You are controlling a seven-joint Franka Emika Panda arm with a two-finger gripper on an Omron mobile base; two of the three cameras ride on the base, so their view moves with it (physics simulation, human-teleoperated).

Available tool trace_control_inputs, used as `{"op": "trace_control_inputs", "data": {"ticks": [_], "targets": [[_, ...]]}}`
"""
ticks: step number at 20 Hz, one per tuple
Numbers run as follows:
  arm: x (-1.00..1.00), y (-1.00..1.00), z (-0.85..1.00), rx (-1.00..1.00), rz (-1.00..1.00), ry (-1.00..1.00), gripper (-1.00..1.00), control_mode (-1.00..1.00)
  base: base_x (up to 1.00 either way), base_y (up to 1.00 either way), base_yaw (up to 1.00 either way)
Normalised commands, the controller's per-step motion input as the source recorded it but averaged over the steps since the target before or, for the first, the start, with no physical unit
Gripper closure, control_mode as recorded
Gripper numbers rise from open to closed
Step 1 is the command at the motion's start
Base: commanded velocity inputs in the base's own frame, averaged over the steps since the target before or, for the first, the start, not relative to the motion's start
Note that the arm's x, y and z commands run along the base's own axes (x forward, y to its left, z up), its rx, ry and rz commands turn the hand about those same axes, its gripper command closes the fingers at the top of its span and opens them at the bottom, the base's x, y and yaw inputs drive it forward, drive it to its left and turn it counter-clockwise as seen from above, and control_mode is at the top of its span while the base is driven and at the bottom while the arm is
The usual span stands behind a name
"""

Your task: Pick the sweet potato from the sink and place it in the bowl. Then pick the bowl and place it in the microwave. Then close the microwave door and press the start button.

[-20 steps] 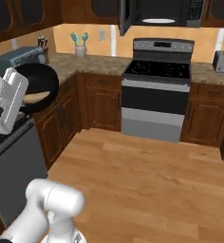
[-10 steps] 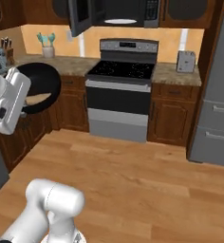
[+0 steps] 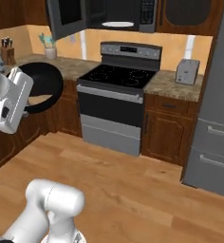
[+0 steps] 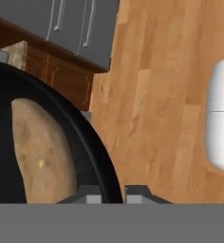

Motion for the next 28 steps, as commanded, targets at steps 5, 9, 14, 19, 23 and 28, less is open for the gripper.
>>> {"op": "trace_control_inputs", "data": {"ticks": [5,9,14,19,23,28], "targets": [[0.00,0.00,0.00,0.00,0.00,0.00,1.00,1.00,1.00,-0.87,0.34],[0.00,0.00,0.00,0.00,0.00,0.00,1.00,1.00,1.00,-0.49,0.33],[0.00,0.00,0.00,0.00,0.00,0.00,1.00,1.00,1.00,-0.45,0.33],[0.00,0.00,0.00,0.00,0.00,0.00,1.00,1.00,0.84,-0.38,0.26],[0.00,0.00,0.00,0.00,0.00,0.00,1.00,1.00,0.75,-0.39,0.02],[0.00,0.00,0.00,0.00,0.00,0.00,1.00,1.00,0.79,0.02,0.00]]}}
